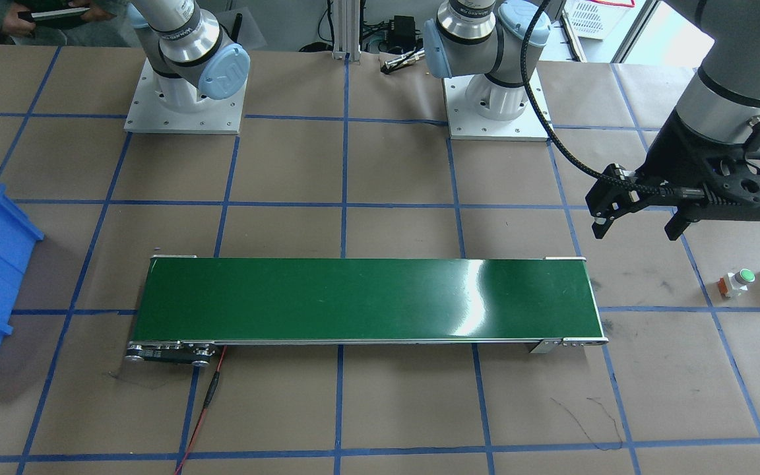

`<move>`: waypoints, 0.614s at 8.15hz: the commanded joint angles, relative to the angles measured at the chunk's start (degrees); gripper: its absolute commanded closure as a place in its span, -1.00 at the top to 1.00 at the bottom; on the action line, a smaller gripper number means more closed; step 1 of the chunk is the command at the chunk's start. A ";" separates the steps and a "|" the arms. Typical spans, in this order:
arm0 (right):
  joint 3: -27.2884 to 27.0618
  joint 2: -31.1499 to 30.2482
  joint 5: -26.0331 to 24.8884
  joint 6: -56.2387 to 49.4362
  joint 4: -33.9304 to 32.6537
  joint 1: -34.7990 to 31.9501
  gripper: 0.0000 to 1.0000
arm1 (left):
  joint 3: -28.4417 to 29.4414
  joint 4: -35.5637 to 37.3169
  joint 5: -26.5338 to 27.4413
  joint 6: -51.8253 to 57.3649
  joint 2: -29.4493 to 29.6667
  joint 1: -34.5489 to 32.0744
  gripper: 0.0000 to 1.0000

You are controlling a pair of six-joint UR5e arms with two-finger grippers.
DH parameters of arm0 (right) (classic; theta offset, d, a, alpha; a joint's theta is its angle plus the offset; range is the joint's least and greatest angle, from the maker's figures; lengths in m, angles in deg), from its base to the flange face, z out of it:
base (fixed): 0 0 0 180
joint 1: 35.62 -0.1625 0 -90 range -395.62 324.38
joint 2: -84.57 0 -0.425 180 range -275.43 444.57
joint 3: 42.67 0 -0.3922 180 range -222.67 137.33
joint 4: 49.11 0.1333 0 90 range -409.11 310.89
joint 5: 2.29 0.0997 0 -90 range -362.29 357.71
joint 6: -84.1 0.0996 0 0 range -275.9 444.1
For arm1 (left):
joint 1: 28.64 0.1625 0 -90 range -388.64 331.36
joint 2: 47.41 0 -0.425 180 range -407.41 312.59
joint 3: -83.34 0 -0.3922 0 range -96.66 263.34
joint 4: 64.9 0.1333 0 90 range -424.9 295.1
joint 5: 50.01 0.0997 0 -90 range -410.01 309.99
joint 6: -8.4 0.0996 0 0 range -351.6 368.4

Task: Move capacitor from left to right
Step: 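Lift the capacitor with the right gripper and carry it over the blue bin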

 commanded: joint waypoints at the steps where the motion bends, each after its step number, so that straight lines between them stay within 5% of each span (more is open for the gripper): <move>1: -0.22 4.26 2.43 -0.36 -3.19 0.06 -1.00 | 0.00 0.00 0.04 -0.18 0.07 0.00 1.00; 3: -0.22 5.24 3.04 -0.18 -5.72 0.06 -0.87 | 0.09 0.00 0.04 -0.18 -0.01 0.00 1.00; 5: -0.04 5.24 5.50 -0.35 -6.01 0.06 -0.49 | 0.09 0.00 -0.05 -0.18 0.08 0.00 1.00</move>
